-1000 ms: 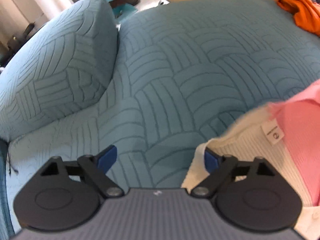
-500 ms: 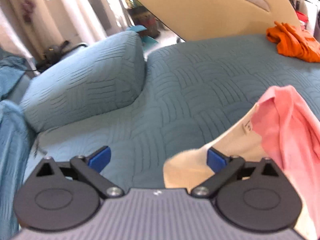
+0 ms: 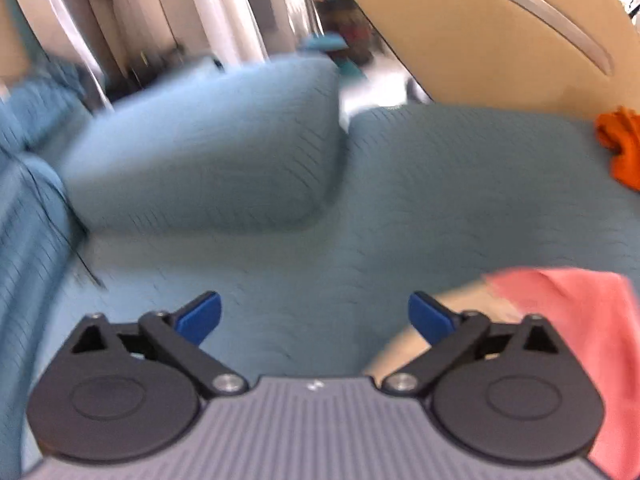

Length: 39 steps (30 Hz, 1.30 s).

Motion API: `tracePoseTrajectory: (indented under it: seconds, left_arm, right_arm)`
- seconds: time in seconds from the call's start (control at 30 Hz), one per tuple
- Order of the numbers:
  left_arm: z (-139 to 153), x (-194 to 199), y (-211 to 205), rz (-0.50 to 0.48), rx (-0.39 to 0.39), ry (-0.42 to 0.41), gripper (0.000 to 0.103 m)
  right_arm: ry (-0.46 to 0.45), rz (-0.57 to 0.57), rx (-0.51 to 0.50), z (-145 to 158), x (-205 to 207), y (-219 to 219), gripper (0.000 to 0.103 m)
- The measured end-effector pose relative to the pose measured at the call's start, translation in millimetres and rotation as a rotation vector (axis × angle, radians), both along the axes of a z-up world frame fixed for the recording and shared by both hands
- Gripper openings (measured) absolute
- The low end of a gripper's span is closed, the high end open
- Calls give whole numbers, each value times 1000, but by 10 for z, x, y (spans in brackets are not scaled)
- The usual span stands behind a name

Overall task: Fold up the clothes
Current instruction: 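Lower the cardigan flat onto the sofa and open both grippers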

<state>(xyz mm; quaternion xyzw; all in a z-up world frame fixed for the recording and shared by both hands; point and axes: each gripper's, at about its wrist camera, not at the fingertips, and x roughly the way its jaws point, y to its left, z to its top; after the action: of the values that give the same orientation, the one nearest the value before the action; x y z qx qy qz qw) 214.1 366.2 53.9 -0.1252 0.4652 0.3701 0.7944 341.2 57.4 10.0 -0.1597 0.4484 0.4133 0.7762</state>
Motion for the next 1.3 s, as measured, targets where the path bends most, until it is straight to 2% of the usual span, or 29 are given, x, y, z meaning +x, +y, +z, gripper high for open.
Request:
tracePoseTrajectory:
  seconds: [0.07,0.17,0.27,0.33,0.4,0.47,0.53,0.6,0.73,0.83,0.97,1.03,1.1,1.17,1.2,1.3]
  left_arm:
    - [-52,33,-285,-72,-73,-2,102]
    - [-325,202,-971,-267,-180,31,102]
    - [-612,373,-1452,-369,-286,58,102]
    - [-770,442,-1551,-360,-350,73,101]
    - [-970,483,-1558,-306,-432,94,101]
    - [-1133,469,-1545,-243,-489,118,101]
    - [-1183,419,-1600,-223,-490,102,103]
    - [-1177,429,-1644,-236,-478,127,103]
    - [-1218,441,-1805,-304,-402,200,103]
    - [-1246,408,-1941,-343,-336,230,103]
    - [-1231,285,-2026,-335,-300,209,103]
    - [-1202,245,-2058,-332,-292,212,103]
    - [-1140,206,-2086,-326,-296,216,103]
    - [-1006,149,-2093,-327,-290,202,102]
    - [-927,99,-2092,-323,-288,188,102]
    - [-693,-183,-2126,-291,-306,118,102]
  right_arm:
    - [54,-19,17,73,-138,-196,64]
    - [173,-29,23,51,-518,-564,64]
    - [207,-5,-50,23,-953,-800,64]
    - [249,9,-100,-104,-1144,-865,63]
    - [300,28,-149,-282,-1270,-883,59]
    - [293,74,-202,-411,-1338,-898,41]
    - [308,60,-170,-351,-1239,-1013,23]
    - [299,22,-133,-194,-1053,-1160,16]
    - [240,-94,-96,122,-514,-1550,16]
    - [137,-164,-143,253,-19,-1858,16]
    - [56,-272,-230,180,591,-2225,19]
    - [48,-340,-313,-9,787,-2309,28]
    - [23,-390,-402,-96,851,-2320,29]
    - [-19,-421,-416,-56,781,-2301,29]
    - [-31,-435,-401,-16,707,-2303,28]
    - [-6,-466,-228,204,248,-2374,29]
